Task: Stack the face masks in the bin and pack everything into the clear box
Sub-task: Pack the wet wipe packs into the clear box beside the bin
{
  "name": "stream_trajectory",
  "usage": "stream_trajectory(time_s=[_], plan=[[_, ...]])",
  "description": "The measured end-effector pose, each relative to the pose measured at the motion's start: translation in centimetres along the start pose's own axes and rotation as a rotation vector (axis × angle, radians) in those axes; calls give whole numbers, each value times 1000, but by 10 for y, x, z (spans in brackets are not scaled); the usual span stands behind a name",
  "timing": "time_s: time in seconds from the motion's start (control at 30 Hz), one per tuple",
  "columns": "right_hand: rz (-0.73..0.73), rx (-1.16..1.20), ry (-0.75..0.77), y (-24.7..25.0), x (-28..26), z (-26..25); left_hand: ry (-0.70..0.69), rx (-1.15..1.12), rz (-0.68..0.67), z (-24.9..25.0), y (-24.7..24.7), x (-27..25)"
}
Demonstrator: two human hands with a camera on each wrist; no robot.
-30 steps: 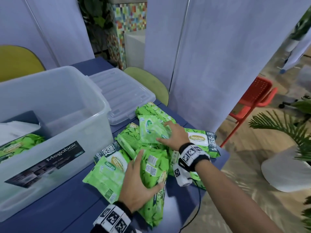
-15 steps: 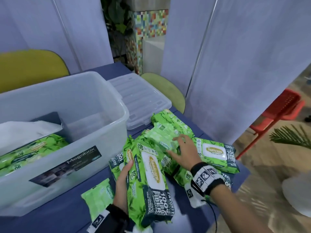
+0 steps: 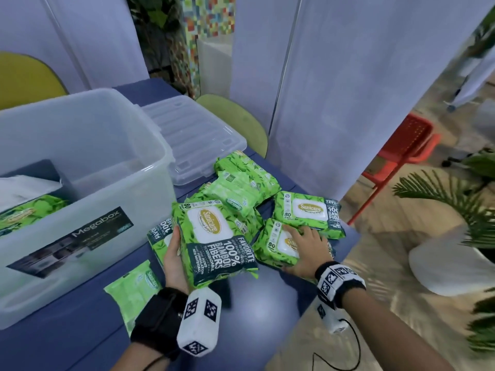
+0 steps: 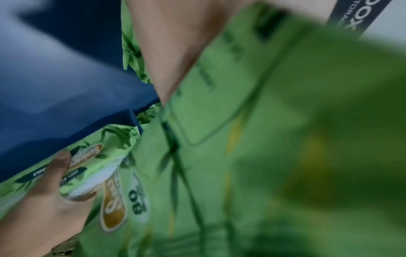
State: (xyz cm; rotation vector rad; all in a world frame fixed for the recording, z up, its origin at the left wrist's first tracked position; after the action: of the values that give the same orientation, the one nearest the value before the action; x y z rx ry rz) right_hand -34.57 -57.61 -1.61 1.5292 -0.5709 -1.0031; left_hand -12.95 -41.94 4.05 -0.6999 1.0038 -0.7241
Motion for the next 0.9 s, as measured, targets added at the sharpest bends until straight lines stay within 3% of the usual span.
stream_trajectory(time_s=[0.1, 0.23, 0.33, 0.43, 0.53, 0.7, 0.83, 0.9], plan=[[-69, 209, -20, 4, -5, -3, 22, 15, 24, -1, -1, -3], [10, 876, -13, 16, -27, -5, 103, 146, 50, -1, 11, -6], [45, 1275, -55, 32, -46, -15, 69, 325, 111, 3, 25, -10], [63, 1511, -8, 57, -59, -34, 29, 384, 55, 2, 17, -23], [123, 1463, 92, 99, -69, -62, -8, 330, -31, 2, 3, -32], [233, 1077, 161, 144, -73, -113, -141, 400, -77, 19, 3, -35], [131, 700, 242, 158, -70, -139, -243, 489, -58, 35, 7, -38], [41, 666, 346, 170, -70, -146, -275, 452, -52, 43, 13, -44]])
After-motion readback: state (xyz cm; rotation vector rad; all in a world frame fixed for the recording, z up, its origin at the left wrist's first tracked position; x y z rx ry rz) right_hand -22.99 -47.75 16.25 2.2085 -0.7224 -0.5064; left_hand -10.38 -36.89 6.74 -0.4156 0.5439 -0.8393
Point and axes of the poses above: each hand's wrist, its own x-axis towards the middle knuckle, its own y-axis out of the back of the hand, z = x × y, the point moved 2 cm from there along x, towards the middle knuckle, and after that the axes turned 6 degrees about -x, right-handed, at the moved point
